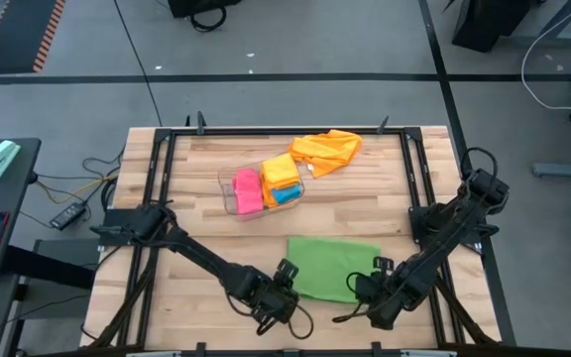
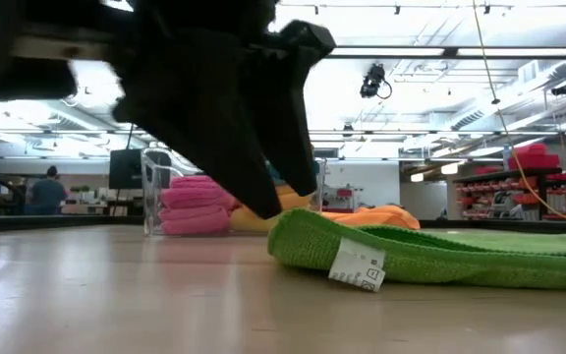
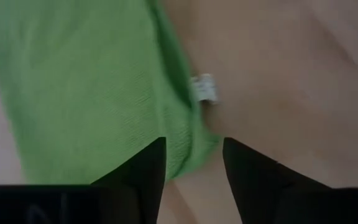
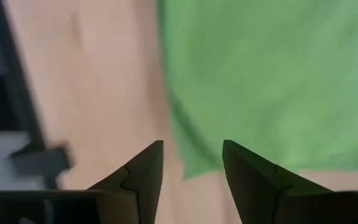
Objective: Fold microfiber towels
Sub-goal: Fold the green microfiber cloth
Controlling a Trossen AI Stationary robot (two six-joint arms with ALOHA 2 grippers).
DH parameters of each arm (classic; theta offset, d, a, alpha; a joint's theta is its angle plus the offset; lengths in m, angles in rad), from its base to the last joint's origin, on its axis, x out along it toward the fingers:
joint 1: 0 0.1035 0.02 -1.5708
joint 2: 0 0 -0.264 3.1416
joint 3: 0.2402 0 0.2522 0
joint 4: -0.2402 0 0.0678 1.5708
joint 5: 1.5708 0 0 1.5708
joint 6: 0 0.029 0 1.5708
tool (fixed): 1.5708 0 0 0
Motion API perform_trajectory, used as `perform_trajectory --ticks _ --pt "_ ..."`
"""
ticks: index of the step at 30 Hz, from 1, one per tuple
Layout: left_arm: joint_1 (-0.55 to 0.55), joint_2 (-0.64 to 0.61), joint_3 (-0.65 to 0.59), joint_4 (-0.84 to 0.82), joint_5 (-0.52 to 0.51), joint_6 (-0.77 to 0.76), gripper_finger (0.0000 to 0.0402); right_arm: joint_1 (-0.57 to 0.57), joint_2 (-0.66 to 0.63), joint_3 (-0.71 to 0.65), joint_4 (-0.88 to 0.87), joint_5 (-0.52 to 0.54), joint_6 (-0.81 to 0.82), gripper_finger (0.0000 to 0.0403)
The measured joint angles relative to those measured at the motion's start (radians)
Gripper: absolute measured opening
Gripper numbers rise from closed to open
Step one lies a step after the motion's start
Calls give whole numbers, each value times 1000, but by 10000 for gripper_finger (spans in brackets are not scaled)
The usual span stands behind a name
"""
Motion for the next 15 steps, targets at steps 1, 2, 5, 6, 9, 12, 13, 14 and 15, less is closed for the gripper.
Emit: perform_trajectory --ticks 1,2,5,6,9,12,13,14,15 --pt "-1 2 0 1 0 22 166 3 0 -3 0 51 -1 174" --pt "-1 4 0 -1 0 44 164 7 0 -5 -1 100 -5 174" --pt "-3 7 -1 -16 -5 93 159 7 0 -7 5 217 -9 174" --pt "-3 7 -1 -15 -8 100 158 7 0 -7 10 252 -9 174" --pt "-3 8 -1 -19 -8 121 160 7 2 -7 39 356 8 174" --pt "-4 23 0 -9 -8 121 165 7 12 -7 89 455 13 174" --pt "-4 31 -1 -8 -8 120 166 7 17 -7 105 481 14 174" --pt "-4 40 -1 -4 -11 118 167 7 23 -7 120 502 13 174" --pt "-4 49 -1 4 -23 117 168 7 28 -7 134 518 11 174"
